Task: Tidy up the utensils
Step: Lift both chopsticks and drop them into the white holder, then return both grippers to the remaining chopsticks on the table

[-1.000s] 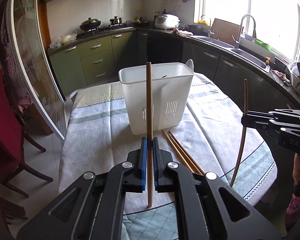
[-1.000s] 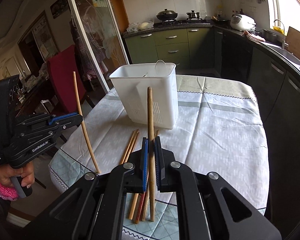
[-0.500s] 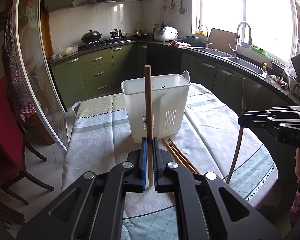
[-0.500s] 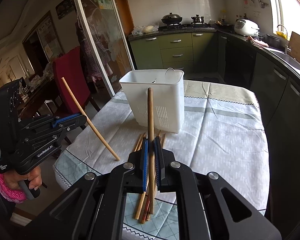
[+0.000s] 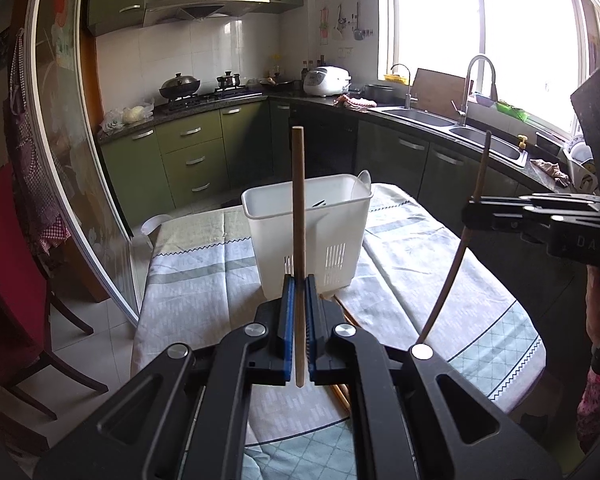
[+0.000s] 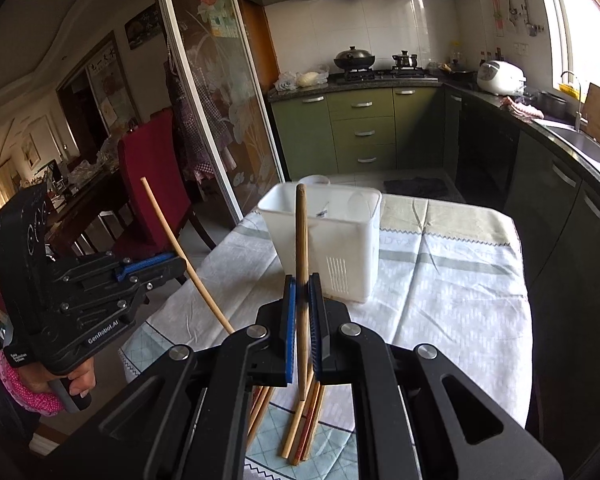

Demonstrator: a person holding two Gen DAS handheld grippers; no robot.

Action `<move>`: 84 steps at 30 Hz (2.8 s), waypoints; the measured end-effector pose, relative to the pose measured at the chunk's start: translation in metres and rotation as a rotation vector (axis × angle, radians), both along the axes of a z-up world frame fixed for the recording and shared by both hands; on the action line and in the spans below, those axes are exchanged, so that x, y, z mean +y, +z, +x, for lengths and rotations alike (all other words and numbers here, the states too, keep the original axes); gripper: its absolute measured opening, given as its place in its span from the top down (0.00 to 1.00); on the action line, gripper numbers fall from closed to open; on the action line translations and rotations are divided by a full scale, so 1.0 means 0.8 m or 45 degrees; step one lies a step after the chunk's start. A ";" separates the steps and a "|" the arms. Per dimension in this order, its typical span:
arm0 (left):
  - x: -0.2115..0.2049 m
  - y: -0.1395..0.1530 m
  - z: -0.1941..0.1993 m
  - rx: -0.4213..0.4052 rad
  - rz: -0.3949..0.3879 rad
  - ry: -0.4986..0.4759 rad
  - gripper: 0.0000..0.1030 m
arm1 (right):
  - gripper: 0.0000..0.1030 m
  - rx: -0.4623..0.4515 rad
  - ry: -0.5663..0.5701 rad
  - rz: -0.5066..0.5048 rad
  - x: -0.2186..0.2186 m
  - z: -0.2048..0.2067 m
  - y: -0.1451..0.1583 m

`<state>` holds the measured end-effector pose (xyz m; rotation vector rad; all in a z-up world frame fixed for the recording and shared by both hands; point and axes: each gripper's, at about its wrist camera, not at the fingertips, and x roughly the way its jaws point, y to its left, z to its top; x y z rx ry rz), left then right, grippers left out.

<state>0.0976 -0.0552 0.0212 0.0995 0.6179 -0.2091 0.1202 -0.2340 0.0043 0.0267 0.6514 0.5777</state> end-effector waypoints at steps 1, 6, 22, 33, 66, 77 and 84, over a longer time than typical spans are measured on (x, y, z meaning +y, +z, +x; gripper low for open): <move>-0.001 0.009 0.000 -0.012 -0.003 -0.007 0.95 | 0.93 -0.026 -0.001 0.010 -0.001 0.001 0.013; -0.004 0.063 0.010 -0.068 -0.027 -0.039 0.95 | 0.93 -0.141 -0.005 0.058 -0.001 0.013 0.077; -0.014 0.159 0.116 -0.298 -0.065 -0.008 0.95 | 0.93 -0.289 -0.221 0.148 0.017 0.137 0.150; 0.009 0.056 0.208 -0.073 -0.123 0.097 0.95 | 0.93 0.035 -0.244 0.167 -0.008 0.240 0.048; -0.002 -0.154 0.120 0.875 -0.083 0.155 0.75 | 0.66 0.066 -0.377 0.204 -0.157 0.007 -0.071; -0.017 -0.201 0.141 0.990 -0.030 0.254 0.76 | 0.66 0.196 -0.337 0.230 -0.153 -0.007 -0.139; -0.026 -0.209 0.140 1.004 0.022 0.261 0.82 | 0.66 0.230 -0.298 0.174 -0.132 0.004 -0.145</move>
